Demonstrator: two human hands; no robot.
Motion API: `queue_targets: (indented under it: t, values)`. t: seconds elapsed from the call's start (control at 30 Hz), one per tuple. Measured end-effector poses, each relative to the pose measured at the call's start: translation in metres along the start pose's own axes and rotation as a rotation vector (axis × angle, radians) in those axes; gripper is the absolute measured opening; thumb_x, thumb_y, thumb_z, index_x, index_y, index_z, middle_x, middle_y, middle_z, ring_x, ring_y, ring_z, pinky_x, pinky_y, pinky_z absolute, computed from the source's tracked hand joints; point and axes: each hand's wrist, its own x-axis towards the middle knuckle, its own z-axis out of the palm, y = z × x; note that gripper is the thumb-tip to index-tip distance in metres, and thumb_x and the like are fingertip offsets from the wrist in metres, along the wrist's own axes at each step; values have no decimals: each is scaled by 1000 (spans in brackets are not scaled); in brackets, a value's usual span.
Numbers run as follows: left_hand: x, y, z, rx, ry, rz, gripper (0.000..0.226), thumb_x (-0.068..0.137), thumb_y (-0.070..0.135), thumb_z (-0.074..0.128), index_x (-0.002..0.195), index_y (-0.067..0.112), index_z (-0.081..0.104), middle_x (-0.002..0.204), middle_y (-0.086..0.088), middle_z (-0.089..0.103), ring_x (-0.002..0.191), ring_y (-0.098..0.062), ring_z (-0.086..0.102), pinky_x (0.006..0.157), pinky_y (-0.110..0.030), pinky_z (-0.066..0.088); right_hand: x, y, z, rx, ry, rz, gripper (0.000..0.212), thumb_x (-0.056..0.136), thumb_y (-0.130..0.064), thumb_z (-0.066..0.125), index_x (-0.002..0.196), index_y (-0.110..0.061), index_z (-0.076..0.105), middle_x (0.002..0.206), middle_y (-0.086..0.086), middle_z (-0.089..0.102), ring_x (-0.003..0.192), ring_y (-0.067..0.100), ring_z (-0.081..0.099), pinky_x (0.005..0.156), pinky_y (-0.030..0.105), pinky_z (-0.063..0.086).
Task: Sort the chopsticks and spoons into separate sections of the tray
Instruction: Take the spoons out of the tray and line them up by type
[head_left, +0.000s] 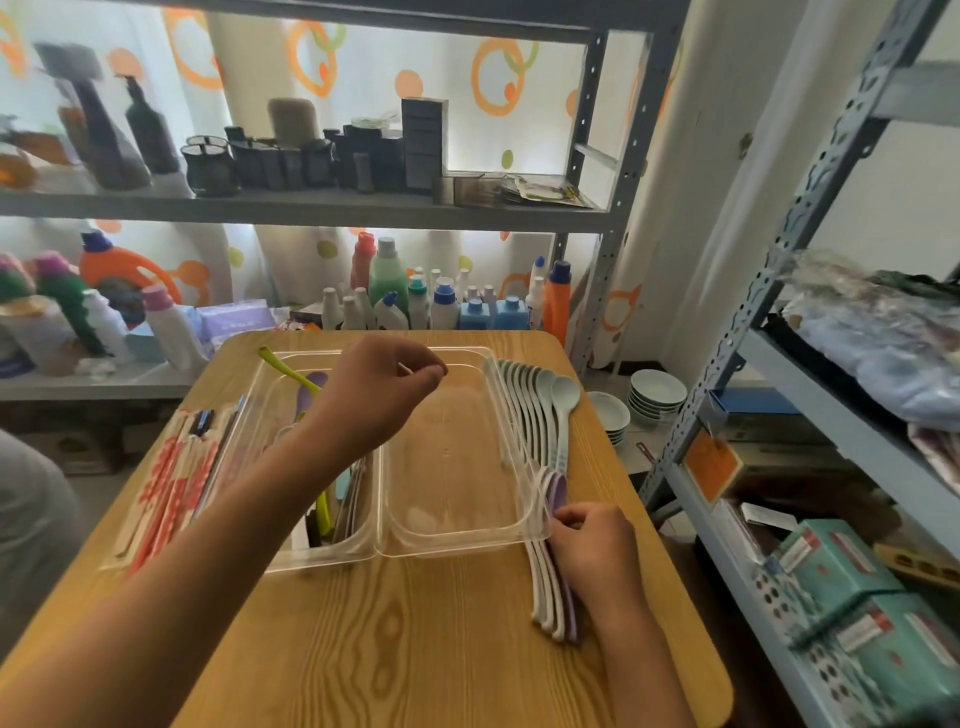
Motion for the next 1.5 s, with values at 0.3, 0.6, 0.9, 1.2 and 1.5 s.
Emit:
queue_targets:
  t: [0.3, 0.6, 0.9, 1.2, 1.5]
  values:
    - [4, -12, 5, -3, -12, -18, 17, 93, 21, 61, 102, 15, 74, 87, 8, 67, 81, -3, 61, 65, -16, 46, 1, -3, -11, 107, -84, 41, 18, 96, -14, 58, 94, -22, 74, 78, -10, 69, 76, 8, 65, 70, 31, 57]
    - [1, -18, 1, 1, 8, -15, 17, 93, 21, 62, 102, 15, 74, 82, 13, 64, 79, -3, 62, 64, -14, 45, 4, 7, -14, 162, 8, 63, 20, 96, -13, 56, 87, -21, 72, 71, -1, 71, 61, 12, 62, 60, 32, 54]
    - [-7, -37, -25, 44, 57, -70, 15, 92, 21, 63, 100, 17, 74, 78, 14, 63, 75, -3, 62, 73, -29, 55, 5, -44, -13, 440, 147, -81, 19, 94, -8, 57, 89, -15, 73, 73, 2, 70, 66, 12, 63, 61, 24, 52]
    - [-14, -103, -62, 117, 92, -282, 17, 95, 16, 58, 106, 14, 71, 86, 4, 66, 78, -10, 64, 84, -37, 55, 1, -117, 54, 403, -63, -282, 17, 94, -8, 60, 97, -14, 75, 76, -7, 71, 63, -2, 64, 53, 11, 47]
    - [4, -152, -43, 493, -239, -439, 41, 84, 10, 70, 122, 22, 60, 120, -4, 64, 111, -24, 60, 98, -39, 48, -16, -138, 89, 429, -202, -329, 18, 96, -11, 59, 99, -23, 72, 79, -7, 71, 67, -5, 64, 55, 12, 48]
